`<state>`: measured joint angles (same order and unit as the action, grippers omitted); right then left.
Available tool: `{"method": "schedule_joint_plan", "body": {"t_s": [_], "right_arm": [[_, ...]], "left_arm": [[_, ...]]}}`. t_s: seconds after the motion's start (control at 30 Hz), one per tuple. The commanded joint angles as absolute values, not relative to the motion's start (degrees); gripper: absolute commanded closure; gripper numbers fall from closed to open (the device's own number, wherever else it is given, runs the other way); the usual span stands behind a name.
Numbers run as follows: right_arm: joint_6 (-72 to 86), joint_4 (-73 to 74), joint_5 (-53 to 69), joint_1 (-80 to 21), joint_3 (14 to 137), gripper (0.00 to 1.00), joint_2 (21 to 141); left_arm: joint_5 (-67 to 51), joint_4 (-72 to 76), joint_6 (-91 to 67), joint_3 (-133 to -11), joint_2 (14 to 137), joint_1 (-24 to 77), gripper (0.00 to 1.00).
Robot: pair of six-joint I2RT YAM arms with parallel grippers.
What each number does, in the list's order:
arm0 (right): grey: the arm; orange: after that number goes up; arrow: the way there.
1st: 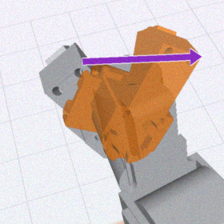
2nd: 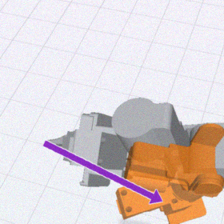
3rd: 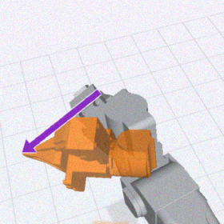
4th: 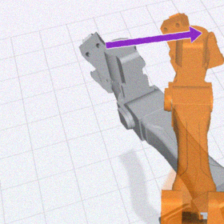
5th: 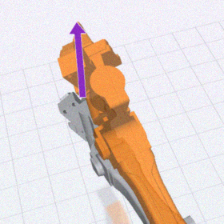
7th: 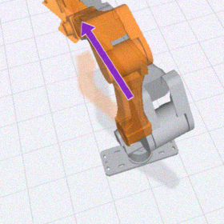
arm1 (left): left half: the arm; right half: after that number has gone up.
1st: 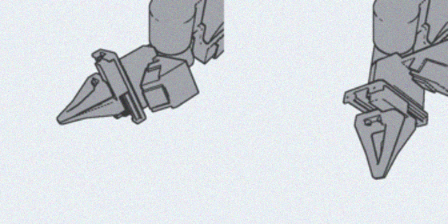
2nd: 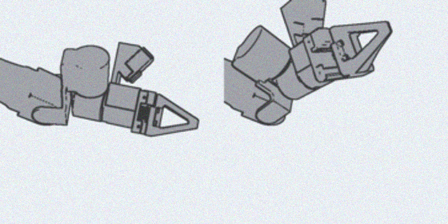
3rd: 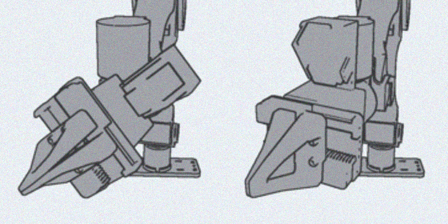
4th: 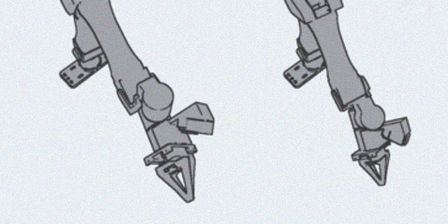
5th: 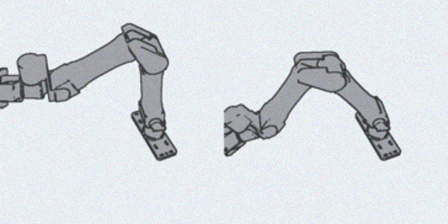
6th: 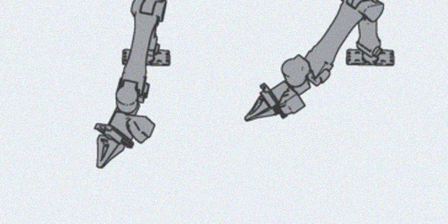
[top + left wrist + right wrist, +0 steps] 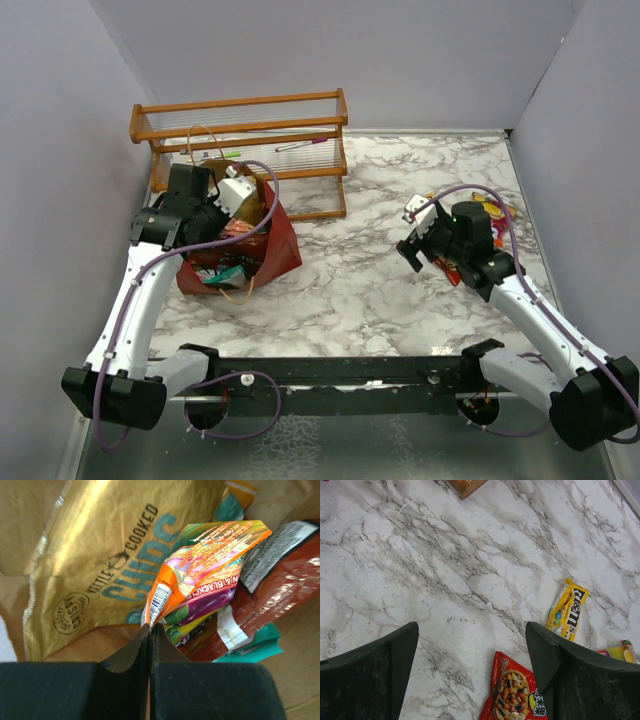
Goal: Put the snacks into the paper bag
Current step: Place the snack in the paper bag, then pick up the snack from the center of the board.
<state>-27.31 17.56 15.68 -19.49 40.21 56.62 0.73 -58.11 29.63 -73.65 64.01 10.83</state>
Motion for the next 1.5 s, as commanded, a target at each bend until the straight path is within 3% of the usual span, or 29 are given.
{"method": "schedule_joint_plan", "body": {"t_s": [0.0, 0.23, 0.7, 1.33, 1.47], "right_arm": [[-28.2, 16.6, 15.2, -19.2, 40.0, 0.12, 56.8], [-28.1, 16.9, 15.2, -19.2, 40.2, 0.12, 57.3], [-28.0, 16.7, 14.5, -19.2, 40.1, 0.12, 57.1], [-21.5, 16.9, 2.6, -14.1, 44.5, 0.15, 62.0], [-21.0, 19.3, 4.2, -11.4, 47.1, 0.17, 65.3]], "left_arm": [[8.3, -57.4, 31.1, -71.8, 63.8, 10.5, 1.0], [10.3, -57.9, 32.4, -69.2, 65.7, 10.5, 0.87], [8.6, -54.6, 34.2, -77.2, 63.9, 10.5, 0.48], [-7.0, -42.7, 29.2, -79.9, 58.6, 10.4, 0.19], [-7.2, -39.2, 26.9, -78.8, 58.1, 10.5, 0.06]]}}
